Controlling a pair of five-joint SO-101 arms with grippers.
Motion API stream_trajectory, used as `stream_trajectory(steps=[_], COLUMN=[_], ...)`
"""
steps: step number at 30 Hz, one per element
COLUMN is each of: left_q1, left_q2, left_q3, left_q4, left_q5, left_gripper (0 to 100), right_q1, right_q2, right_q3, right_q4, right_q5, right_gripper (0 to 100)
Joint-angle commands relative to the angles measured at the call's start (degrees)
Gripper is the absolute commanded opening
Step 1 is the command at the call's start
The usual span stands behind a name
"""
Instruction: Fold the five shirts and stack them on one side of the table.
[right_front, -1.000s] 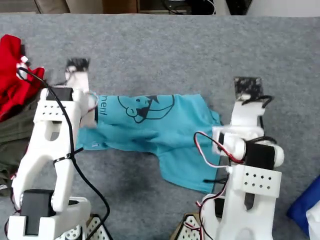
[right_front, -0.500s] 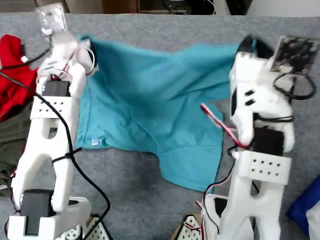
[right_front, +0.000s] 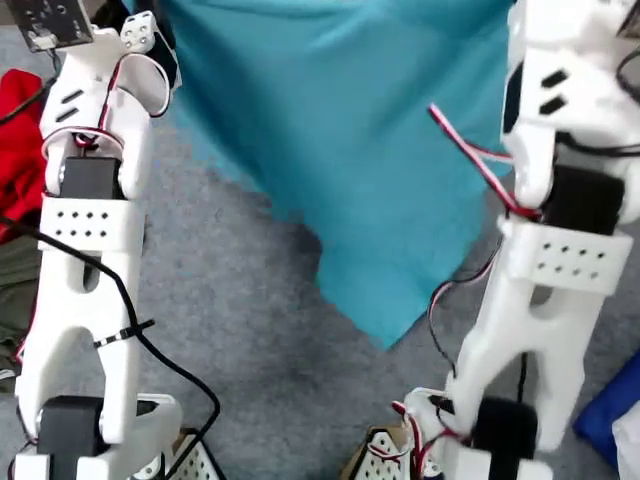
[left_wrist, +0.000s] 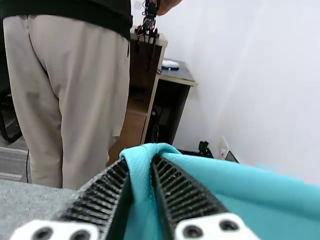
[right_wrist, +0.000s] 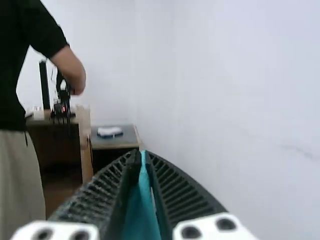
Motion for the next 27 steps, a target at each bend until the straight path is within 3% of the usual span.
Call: stream_trajectory(steps=[1, 7, 14, 22, 27], left_q1=[-0.18, -0.18, -0.18, -1.67, -1.76], left_q2=[-3.74, -6.99, -13.23, -21.85, -22.20], left_q3=[-3.34, -2.64, -0.62, 3.69, 3.69], left_q4=[-1.23, 0.09, 8.44, 12.22, 11.87], left_q5=[0.18, -4.92, -6.24, -5.80, -5.80], left_gripper=[2, 2, 2, 2, 2], right_q1=[-0.31, -0.31, -0.31, -2.95, -5.58], right_q2=[4.18, 9.45, 10.33, 6.11, 5.14], right_q3=[-11.30, -21.49, -24.84, -25.71, -25.45], right_q4=[-1.32, -1.23, -0.70, 12.84, 13.71], right_q5=[-0.18, -0.09, -0.09, 1.85, 3.43], right_gripper=[0.5, 0.5, 0.5, 0.5, 0.5])
